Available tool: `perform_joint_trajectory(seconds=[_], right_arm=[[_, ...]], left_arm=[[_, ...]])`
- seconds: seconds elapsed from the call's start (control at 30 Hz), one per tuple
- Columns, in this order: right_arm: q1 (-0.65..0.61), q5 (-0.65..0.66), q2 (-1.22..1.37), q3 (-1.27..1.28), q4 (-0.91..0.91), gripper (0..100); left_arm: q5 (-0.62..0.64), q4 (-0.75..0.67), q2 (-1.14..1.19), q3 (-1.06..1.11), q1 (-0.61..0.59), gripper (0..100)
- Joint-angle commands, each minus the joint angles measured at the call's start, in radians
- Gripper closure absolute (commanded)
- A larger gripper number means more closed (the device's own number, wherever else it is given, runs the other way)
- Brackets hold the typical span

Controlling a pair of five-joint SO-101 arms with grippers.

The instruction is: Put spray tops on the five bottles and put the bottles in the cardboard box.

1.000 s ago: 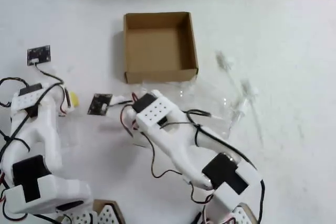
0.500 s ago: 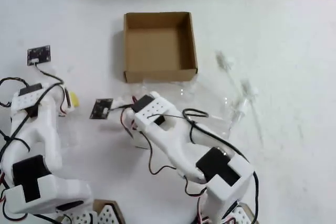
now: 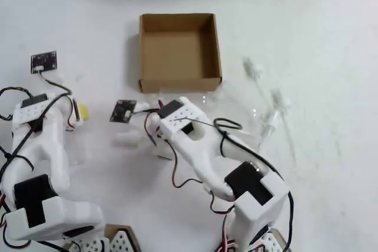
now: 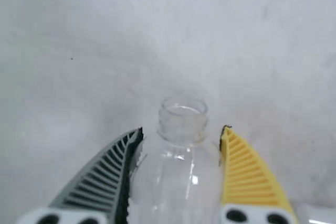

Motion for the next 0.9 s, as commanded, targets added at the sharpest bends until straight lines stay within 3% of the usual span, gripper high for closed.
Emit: perform_joint_trajectory(seconds=[0.0, 0.4, 0.63, 0.87], right_arm=[[0.019, -0.009, -0.102, -0.038, 0.085, 98.2], [0.156, -0.276, -0.527, -0.031, 0.298, 98.2], [0.386, -0.462, -0.730, -0.031, 0.358, 98.1], [0.690, -0.482, -0.923, -0.029, 0.354, 98.1]], left_arm=[[-0.011, -0.020, -0.004, -0.046, -0.002, 98], [-0.011, -0.020, -0.004, -0.044, -0.002, 98], [-0.011, -0.017, -0.004, -0.044, -0.002, 98], [-0.005, -0.014, -0.013, -0.044, 0.019, 98]])
